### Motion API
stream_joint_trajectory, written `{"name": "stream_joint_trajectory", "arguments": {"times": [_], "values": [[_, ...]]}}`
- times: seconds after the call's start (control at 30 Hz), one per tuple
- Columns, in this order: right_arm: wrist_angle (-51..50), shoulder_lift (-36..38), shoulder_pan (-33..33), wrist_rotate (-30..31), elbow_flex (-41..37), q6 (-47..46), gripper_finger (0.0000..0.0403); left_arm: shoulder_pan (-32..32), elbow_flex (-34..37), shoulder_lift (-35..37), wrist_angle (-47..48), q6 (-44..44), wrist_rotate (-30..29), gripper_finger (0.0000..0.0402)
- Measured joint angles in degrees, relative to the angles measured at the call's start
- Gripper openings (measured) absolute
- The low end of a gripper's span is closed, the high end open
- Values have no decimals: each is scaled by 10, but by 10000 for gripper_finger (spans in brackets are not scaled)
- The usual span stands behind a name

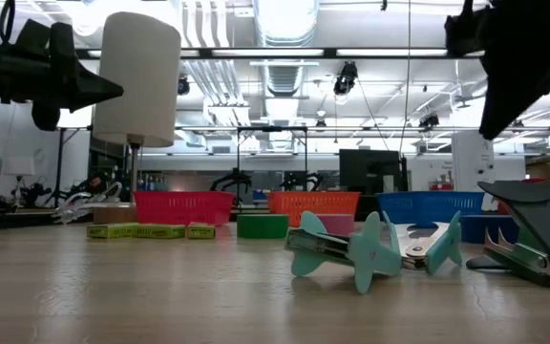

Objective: Pick and place Stapler, Stapler remover, tape
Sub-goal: Put the red tape into the blue bin

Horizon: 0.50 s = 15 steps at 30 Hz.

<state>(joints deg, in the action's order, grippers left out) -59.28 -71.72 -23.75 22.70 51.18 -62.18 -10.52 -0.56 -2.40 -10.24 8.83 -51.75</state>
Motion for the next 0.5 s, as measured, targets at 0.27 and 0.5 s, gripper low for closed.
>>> {"name": "stream_joint_trajectory", "arguments": {"times": [0.27,0.5], "values": [[1,-51,0,-33,-1,-16,216,0,0,0,0,0,0,25],[0,-72,0,-46,-11,-24,217,0,0,0,0,0,0,24]]}}
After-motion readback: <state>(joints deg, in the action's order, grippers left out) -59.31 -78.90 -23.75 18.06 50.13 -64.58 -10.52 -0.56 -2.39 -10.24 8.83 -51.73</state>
